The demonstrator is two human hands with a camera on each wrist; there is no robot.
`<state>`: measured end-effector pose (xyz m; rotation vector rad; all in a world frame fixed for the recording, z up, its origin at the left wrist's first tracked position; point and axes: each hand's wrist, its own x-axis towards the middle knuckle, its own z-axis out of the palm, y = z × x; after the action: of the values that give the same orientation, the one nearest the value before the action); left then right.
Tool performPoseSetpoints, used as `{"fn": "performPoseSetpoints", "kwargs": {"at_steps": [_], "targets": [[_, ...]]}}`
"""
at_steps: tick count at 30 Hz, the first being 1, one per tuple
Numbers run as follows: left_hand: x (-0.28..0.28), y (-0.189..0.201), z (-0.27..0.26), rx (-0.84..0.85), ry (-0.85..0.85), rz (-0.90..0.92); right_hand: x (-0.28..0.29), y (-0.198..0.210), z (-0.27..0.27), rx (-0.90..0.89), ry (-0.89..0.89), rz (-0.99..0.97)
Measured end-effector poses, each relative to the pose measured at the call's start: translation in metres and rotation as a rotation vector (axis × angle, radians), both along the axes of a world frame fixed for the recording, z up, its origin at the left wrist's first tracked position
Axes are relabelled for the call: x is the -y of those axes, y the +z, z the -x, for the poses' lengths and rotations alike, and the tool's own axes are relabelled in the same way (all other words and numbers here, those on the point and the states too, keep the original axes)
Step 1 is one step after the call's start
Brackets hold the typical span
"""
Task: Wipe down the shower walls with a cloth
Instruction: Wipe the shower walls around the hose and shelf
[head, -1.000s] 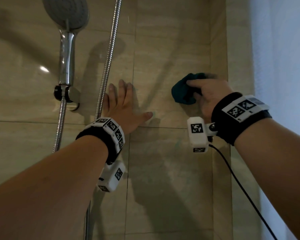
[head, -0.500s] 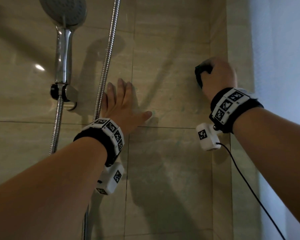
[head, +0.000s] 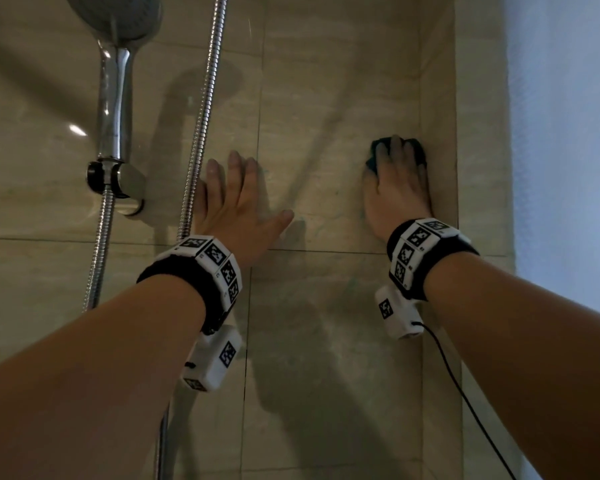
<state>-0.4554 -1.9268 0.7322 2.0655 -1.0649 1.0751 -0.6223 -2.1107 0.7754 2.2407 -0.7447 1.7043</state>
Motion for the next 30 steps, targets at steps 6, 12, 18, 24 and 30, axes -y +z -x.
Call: {"fn": "performPoseSetpoints", "kwargs": {"at_steps": [6, 12, 18, 24, 30], "targets": [[0.001, 0.001, -0.004, 0.004, 0.011, -0.001, -0.002, -0.049, -0.002, 0.022, 0.095, -0.063], [0.000, 0.000, -0.002, -0.004, 0.009, -0.001, 0.000, -0.100, 0.001, -0.022, 0.118, -0.054], [0.001, 0.000, -0.001, 0.001, 0.006, 0.015, 0.004, -0.060, 0.007, -0.067, 0.057, -0.012], [0.003, -0.005, 0.000, 0.029, 0.021, 0.042, -0.001, 0.042, 0.008, -0.069, 0.020, -0.009], [0.005, -0.005, -0.003, 0.036, 0.037, 0.044, 0.005, 0.052, 0.003, -0.046, 0.045, 0.064]]}}
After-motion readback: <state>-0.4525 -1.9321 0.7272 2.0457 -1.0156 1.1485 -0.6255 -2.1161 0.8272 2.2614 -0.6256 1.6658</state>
